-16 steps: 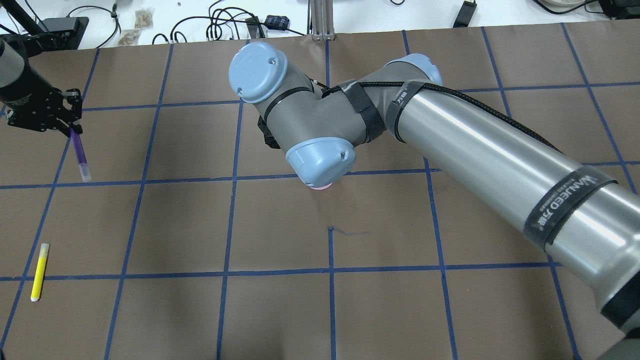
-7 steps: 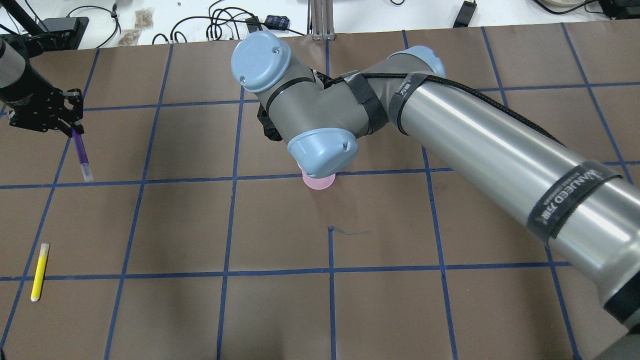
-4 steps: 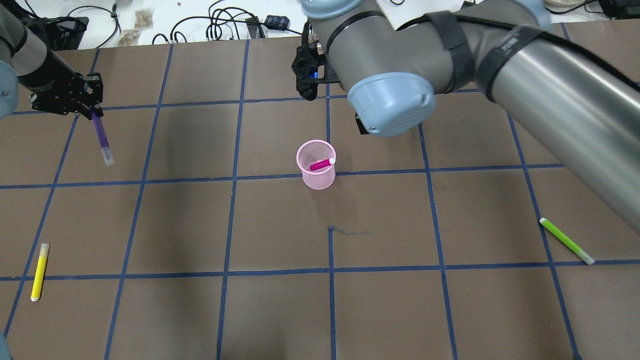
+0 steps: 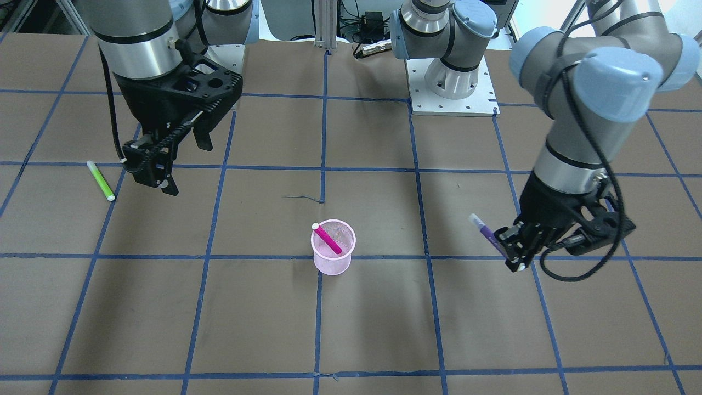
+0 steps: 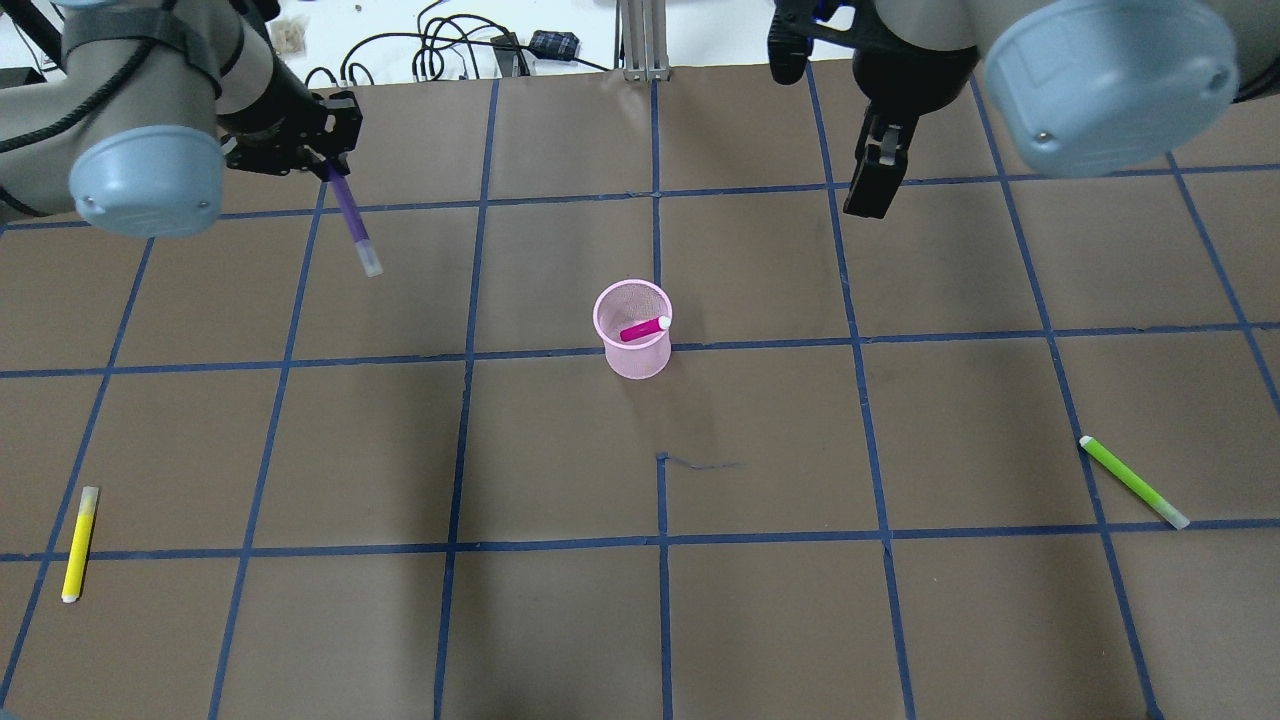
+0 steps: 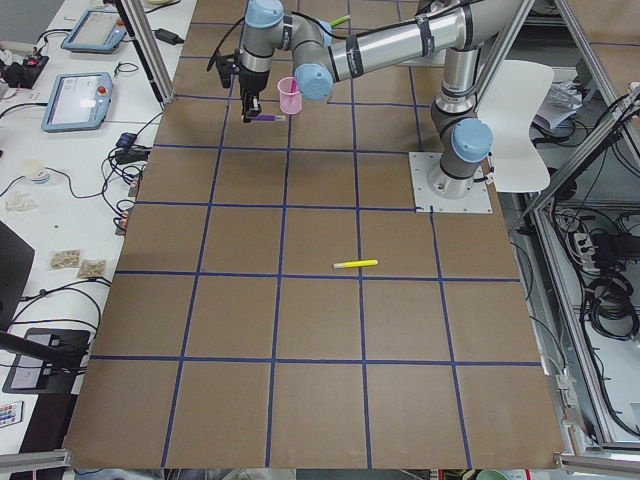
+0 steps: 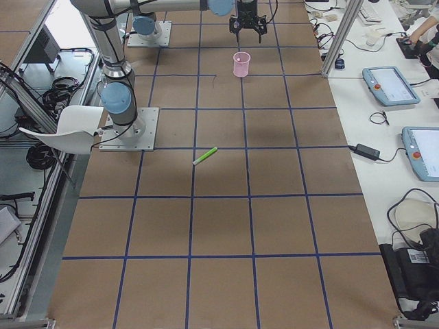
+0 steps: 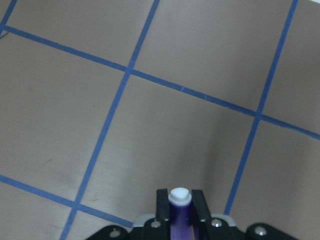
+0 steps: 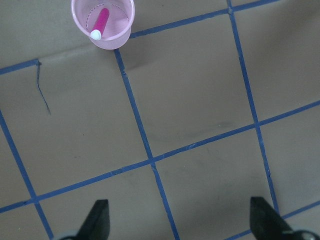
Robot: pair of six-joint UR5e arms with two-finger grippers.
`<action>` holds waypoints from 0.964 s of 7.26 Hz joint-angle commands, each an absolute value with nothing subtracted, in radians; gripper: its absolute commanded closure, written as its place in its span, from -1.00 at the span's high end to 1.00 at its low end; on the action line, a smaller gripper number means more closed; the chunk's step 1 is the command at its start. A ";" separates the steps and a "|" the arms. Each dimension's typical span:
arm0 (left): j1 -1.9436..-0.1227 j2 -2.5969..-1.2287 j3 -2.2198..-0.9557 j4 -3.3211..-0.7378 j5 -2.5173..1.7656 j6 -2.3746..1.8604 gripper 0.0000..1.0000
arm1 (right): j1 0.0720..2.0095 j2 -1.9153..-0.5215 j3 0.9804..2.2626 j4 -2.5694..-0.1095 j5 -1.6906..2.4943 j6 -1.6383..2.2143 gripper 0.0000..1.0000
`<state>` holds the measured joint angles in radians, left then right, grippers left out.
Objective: Insert purple and pink pens into pink cup
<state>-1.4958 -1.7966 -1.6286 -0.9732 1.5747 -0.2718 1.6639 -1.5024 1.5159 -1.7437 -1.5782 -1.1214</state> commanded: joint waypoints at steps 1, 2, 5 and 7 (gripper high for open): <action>-1.623 -1.804 -1.632 -0.902 1.580 -0.354 -1.00 | 1.631 -1.566 1.587 -1.750 -1.546 -0.966 1.00; -1.649 -1.812 -1.632 -0.890 1.582 -0.371 -1.00 | 1.632 -1.575 1.609 -1.772 -1.542 -0.745 1.00; -1.767 -1.844 -1.698 -0.732 1.705 -0.416 -1.00 | 1.632 -1.578 1.595 -1.776 -1.526 -0.345 1.00; -1.834 -1.876 -1.718 -0.651 1.735 -0.515 -1.00 | 1.631 -1.578 1.588 -1.764 -1.488 -0.147 1.00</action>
<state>-1.7907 -1.8574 -1.7049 -0.7024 1.7097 -0.4682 1.6311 -1.5775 1.5929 -1.7722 -1.5036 -0.2798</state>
